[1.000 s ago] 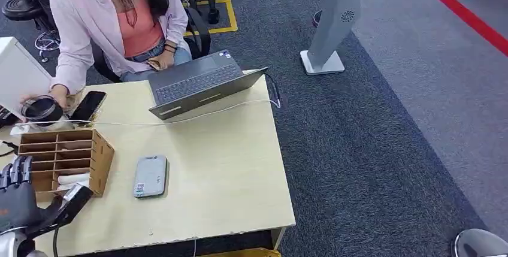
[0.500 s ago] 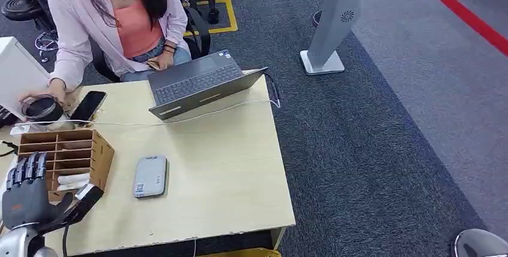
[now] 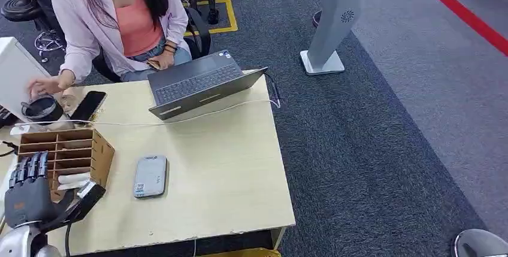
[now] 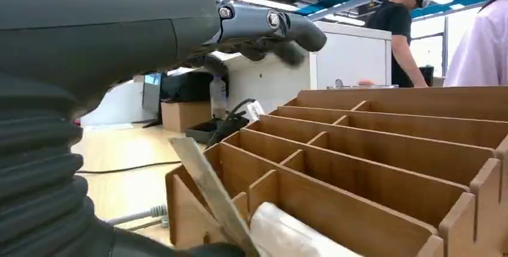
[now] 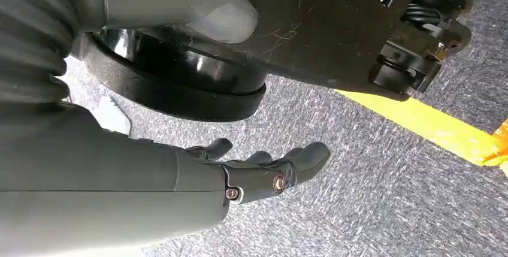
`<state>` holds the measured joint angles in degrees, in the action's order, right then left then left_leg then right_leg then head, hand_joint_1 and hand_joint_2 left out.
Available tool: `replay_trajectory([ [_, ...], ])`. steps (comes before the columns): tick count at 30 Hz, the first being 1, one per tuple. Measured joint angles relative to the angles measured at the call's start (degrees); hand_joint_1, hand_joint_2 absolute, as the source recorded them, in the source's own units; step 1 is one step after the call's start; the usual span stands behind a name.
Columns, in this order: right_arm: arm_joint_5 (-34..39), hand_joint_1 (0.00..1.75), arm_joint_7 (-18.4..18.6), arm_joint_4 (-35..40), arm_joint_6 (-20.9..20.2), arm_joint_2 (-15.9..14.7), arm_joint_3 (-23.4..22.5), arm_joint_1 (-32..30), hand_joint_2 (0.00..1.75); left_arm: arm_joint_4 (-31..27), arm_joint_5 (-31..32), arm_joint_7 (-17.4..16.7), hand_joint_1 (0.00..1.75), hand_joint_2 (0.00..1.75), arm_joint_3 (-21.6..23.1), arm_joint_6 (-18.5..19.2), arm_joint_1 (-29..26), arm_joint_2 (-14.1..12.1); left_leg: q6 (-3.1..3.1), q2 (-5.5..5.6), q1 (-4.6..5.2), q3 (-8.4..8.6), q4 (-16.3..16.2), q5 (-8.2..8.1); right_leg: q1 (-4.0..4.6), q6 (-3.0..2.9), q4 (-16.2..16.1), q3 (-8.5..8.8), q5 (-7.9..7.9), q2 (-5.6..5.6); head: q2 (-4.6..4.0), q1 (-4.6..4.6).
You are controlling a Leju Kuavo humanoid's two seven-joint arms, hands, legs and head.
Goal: Pass the card to the sensor for recognition and then transmit it.
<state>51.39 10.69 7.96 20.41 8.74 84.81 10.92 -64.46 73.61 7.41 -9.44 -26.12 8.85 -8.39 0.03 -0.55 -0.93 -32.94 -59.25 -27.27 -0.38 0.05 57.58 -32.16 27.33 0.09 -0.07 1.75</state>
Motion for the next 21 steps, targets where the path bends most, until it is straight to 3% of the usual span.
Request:
replay_trajectory([
  [21, 0.83, 0.0, -0.17, -0.02, 0.07, 0.0, 0.22, 0.03, 1.75, -0.02, -1.33, 0.15, 1.75, 1.75, 1.38, 1.27, -0.06, 0.11, -0.01, 0.0, 0.0, 0.0, 0.0, 0.0, 0.0, 0.0, 0.0, 0.0, 0.0, 0.0, 0.0, -0.02],
])
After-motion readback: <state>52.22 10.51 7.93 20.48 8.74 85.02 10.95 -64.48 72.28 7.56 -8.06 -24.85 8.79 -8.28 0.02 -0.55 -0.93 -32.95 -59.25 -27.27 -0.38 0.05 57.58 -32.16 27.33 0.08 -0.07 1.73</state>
